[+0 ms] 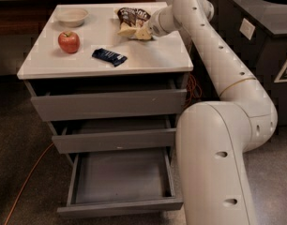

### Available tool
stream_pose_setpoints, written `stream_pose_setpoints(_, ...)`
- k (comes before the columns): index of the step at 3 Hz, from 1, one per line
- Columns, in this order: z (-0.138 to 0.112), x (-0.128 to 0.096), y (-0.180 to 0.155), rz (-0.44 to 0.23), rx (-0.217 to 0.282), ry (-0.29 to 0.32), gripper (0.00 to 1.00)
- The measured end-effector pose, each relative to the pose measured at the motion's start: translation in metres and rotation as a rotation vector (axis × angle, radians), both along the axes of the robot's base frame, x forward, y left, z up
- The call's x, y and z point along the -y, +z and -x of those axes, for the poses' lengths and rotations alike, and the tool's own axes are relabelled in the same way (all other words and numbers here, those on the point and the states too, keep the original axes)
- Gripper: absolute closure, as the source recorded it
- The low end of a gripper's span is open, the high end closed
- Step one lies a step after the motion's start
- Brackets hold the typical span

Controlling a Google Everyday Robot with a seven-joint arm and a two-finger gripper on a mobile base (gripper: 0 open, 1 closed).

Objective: Place brown chip bag into bottom drawer

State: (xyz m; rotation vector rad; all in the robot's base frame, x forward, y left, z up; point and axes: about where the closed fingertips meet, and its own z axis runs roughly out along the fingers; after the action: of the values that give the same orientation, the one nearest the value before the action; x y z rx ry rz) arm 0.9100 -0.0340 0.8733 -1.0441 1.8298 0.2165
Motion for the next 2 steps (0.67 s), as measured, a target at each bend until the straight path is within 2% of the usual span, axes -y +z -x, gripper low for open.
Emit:
stream_pose_setpoints(1,0.002,0.02,0.005,0.014,0.007,-0.043,0.78)
stream_pose_setpoints(2,0.012,0.051,0.03,0.018,0.052,-0.112,0.99)
